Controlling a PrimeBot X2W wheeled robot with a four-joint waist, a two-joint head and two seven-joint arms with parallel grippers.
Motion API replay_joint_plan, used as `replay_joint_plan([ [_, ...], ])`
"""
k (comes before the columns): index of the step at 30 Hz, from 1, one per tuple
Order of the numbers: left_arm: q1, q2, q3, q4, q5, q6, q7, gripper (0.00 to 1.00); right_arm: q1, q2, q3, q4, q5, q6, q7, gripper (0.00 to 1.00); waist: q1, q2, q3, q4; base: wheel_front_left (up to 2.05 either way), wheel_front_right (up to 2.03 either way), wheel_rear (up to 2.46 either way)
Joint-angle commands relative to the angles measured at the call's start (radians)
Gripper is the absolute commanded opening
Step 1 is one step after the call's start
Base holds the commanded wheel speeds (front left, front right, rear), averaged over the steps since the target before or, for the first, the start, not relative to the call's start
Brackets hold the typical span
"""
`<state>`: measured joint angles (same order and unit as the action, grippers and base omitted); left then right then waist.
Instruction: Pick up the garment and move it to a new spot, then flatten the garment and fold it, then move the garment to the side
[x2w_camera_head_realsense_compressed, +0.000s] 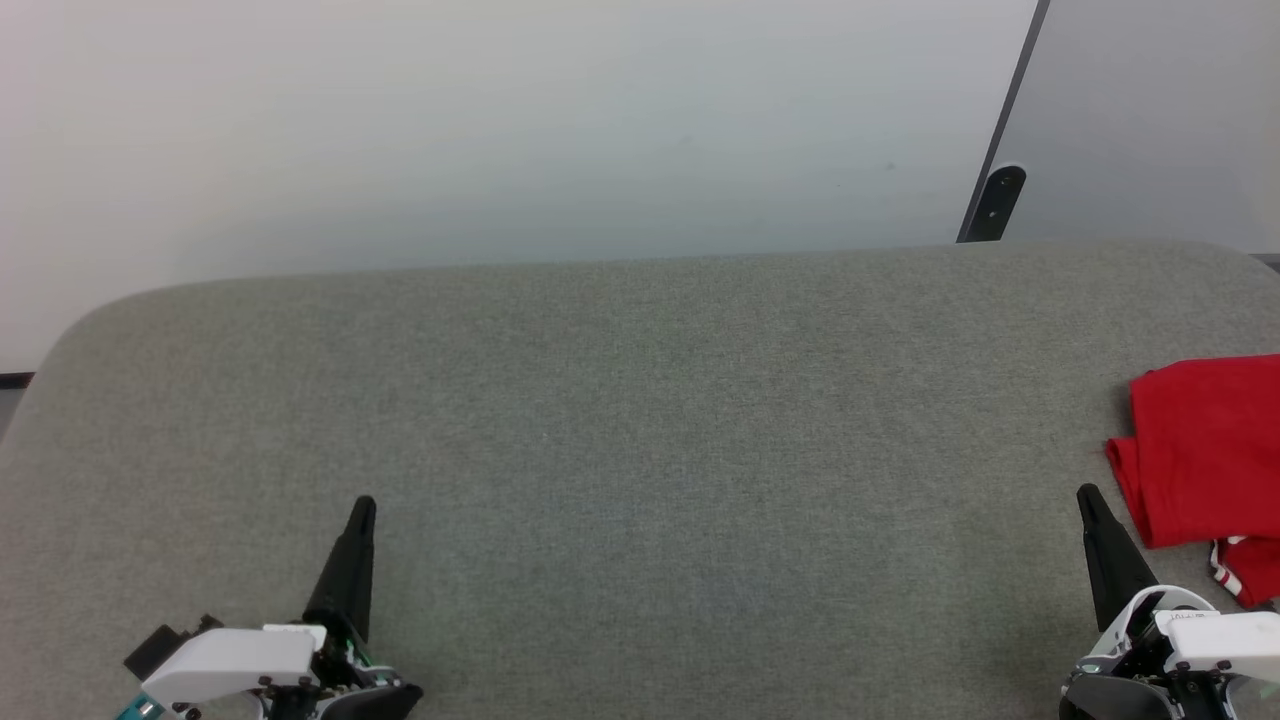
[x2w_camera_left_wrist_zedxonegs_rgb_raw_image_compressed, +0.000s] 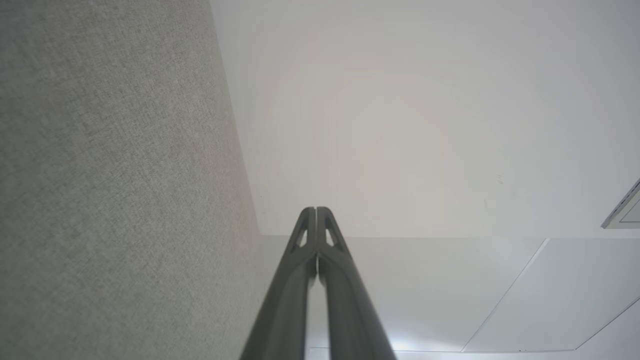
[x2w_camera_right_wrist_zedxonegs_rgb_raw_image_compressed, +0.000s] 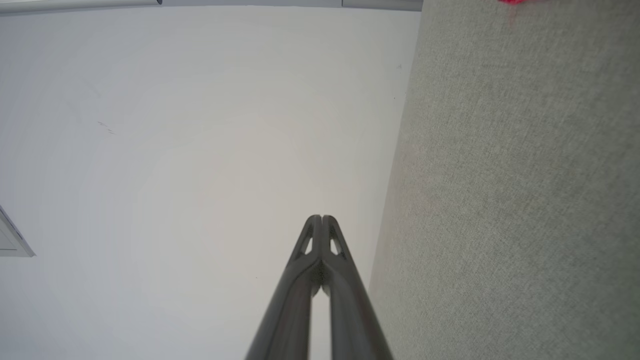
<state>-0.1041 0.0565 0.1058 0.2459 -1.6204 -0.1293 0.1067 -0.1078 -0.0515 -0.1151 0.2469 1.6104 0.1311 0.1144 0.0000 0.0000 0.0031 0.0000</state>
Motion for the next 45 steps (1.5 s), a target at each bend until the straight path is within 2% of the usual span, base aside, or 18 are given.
replay_joint_plan([
  [1,-0.011,-0.001,0.003,0.001,0.002,-0.005,0.005,0.00,-0.005,0.004,0.001,0.000,0.004,-0.001,-0.002,0.00,0.0000,0.0000,0.000,0.000,0.00,0.00,0.00],
  [45,-0.011,-0.004,0.007,0.001,0.006,-0.005,0.007,0.00,-0.005,0.004,0.001,0.000,0.005,-0.001,-0.002,0.00,0.0000,0.0000,0.000,0.000,0.00,0.00,0.00],
])
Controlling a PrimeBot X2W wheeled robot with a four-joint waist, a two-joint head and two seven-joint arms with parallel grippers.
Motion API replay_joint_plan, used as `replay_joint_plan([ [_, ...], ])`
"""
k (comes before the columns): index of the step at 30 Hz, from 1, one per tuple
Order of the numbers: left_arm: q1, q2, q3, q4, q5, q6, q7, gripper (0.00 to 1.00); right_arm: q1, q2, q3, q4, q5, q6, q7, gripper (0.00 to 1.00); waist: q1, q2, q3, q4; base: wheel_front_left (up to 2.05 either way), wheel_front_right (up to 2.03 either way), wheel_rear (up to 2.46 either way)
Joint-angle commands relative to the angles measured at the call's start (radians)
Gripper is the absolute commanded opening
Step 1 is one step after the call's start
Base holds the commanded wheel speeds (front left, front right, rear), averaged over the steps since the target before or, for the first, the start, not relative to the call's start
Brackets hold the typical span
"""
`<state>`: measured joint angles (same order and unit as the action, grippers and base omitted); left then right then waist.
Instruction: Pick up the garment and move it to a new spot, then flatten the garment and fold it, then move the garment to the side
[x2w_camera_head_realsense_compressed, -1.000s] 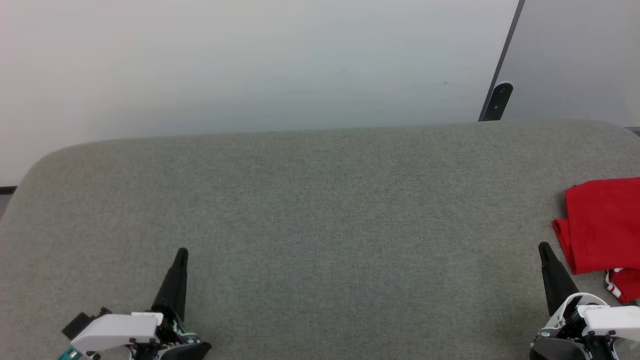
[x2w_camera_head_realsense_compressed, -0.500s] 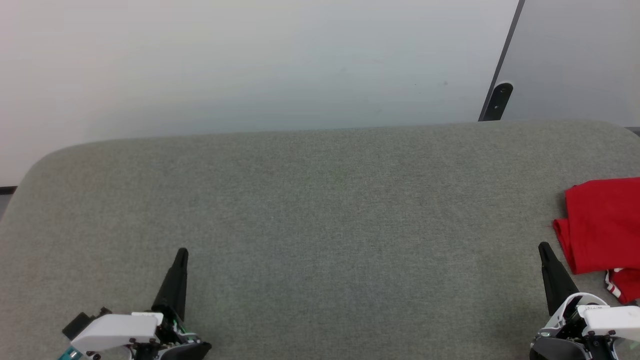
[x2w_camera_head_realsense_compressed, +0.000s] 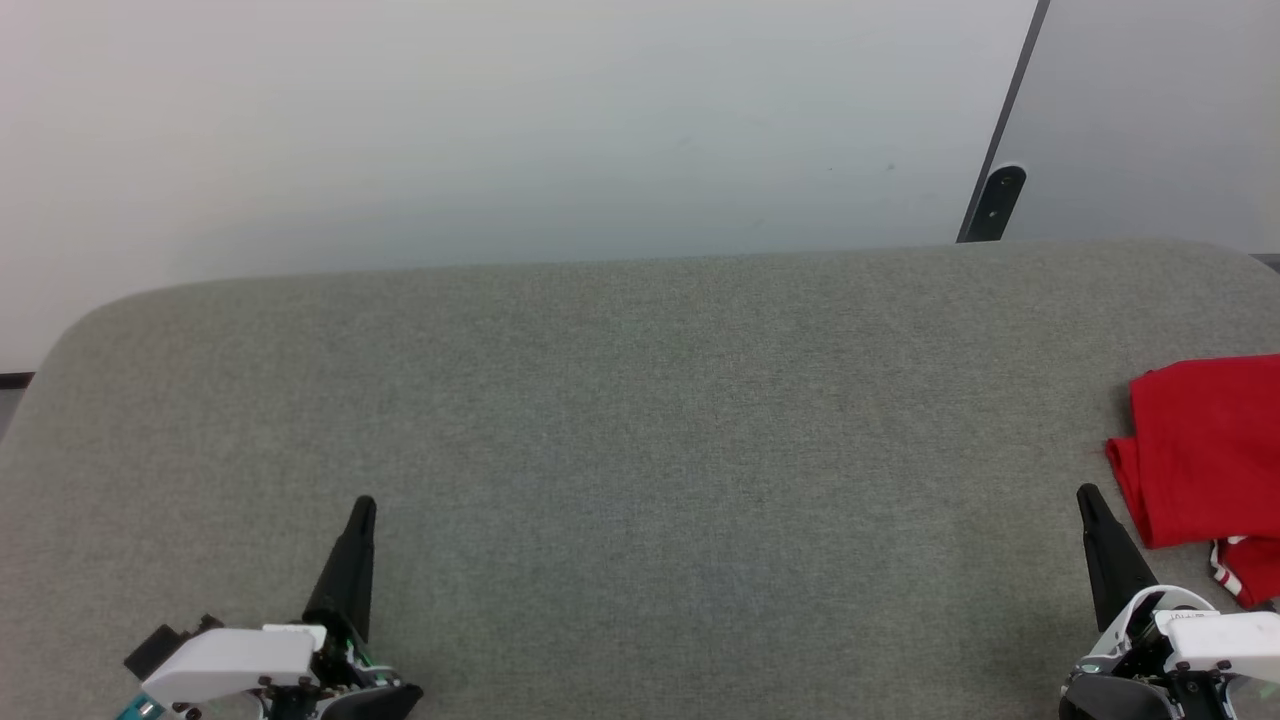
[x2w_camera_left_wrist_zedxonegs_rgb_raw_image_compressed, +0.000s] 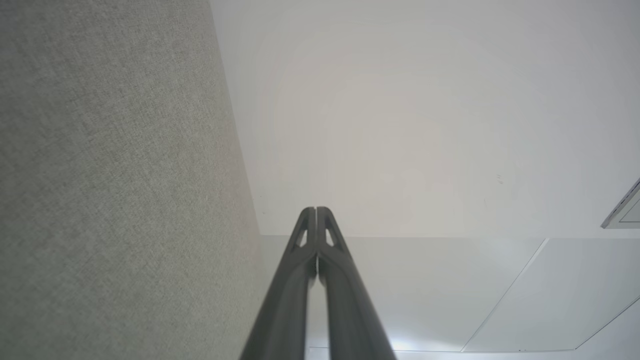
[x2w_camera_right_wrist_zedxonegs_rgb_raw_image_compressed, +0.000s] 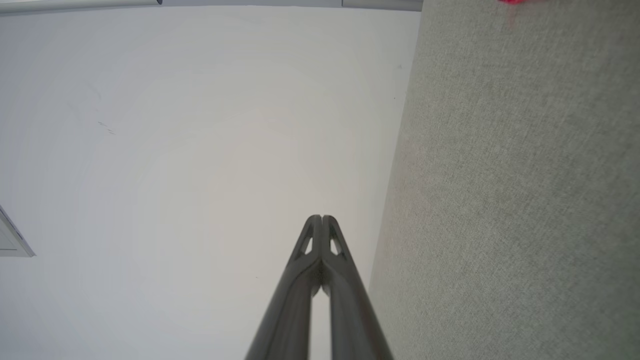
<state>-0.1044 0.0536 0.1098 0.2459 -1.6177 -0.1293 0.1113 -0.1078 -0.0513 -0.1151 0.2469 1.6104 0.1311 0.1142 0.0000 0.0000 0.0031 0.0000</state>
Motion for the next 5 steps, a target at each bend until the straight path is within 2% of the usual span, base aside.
replay_joint_plan([
  [1,-0.011,-0.002,0.003,0.001,0.004,-0.005,0.003,0.00,-0.005,0.003,0.001,0.000,0.005,-0.001,-0.002,0.00,0.0000,0.0000,0.000,0.000,0.00,0.00,0.00],
  [5,-0.011,-0.002,0.003,0.001,0.004,-0.005,0.003,0.00,-0.005,0.003,0.001,0.000,0.005,-0.001,-0.002,0.00,0.0000,0.0000,0.000,0.000,0.00,0.00,0.00],
])
